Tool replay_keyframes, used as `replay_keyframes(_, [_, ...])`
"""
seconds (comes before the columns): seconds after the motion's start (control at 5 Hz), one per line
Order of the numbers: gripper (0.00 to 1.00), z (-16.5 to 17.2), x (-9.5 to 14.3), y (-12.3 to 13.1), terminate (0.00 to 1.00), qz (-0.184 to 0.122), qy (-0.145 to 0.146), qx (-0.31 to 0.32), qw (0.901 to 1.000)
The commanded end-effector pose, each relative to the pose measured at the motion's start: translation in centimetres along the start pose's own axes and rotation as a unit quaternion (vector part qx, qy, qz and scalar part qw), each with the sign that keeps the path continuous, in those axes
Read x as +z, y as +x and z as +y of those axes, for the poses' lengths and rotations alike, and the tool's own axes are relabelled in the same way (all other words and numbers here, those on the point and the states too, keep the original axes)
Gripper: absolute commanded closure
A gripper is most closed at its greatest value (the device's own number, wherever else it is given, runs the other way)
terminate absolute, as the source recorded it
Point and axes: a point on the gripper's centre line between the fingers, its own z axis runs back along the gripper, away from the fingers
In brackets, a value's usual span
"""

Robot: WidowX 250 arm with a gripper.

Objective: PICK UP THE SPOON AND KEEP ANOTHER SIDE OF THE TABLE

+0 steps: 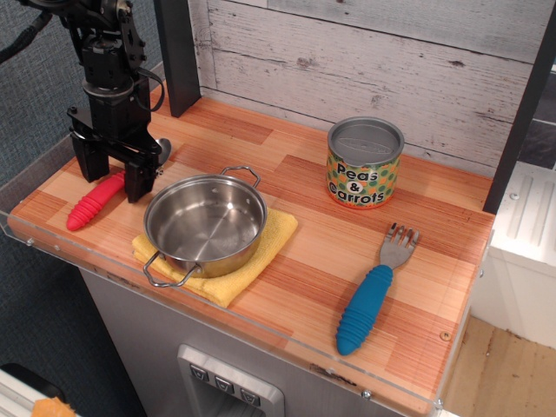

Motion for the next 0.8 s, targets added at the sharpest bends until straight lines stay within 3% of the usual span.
replay_keyframes(0.0, [0.0,0.2,5.8,-0.5,0.0,-0.063,0.013,0.019,0.9977])
replay_keyframes(0.4, [0.0,-1.3,8.7,0.8,0.0,-0.078,0.001,0.046,0.9959])
replay_keyframes(0.6, [0.0,-2.6,9.4,1.2,1.0,-0.092,0.0,0.04,0.9949])
